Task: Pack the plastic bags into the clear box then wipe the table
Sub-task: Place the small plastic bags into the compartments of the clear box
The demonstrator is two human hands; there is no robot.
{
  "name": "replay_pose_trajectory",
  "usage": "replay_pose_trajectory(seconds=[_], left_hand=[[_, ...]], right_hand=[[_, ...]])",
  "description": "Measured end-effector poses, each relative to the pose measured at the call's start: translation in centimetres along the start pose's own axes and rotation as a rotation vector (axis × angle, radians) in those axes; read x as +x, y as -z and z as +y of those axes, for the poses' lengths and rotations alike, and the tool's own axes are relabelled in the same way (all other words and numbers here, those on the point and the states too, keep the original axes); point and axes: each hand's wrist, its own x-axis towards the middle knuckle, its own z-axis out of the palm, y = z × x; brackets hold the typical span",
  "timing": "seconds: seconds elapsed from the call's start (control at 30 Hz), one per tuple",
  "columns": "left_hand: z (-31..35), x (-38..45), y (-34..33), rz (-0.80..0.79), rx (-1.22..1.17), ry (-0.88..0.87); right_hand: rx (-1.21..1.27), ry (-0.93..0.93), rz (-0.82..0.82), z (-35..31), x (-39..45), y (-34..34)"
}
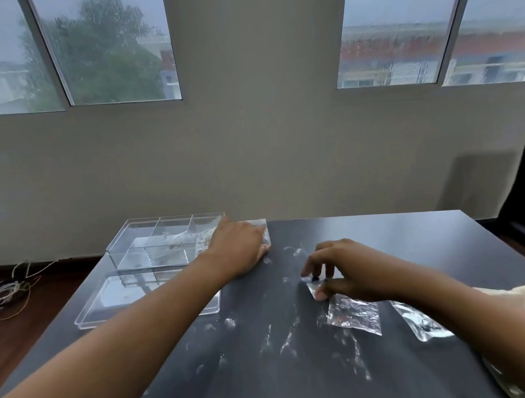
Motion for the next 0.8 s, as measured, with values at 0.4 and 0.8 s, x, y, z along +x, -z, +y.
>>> replay_pose_trajectory(seconds=[0.4, 0.8], left_hand=[[0.1, -0.3, 1.5, -0.057, 0.195, -0.173], [-0.4, -1.3, 0.7, 0.241, -0.089, -0.037]], right_hand=[[-0.090, -0.217, -0.073, 0.8, -2.3, 2.0], [0.119, -0.199, -0.037, 0.3, -2.6, 4.6]])
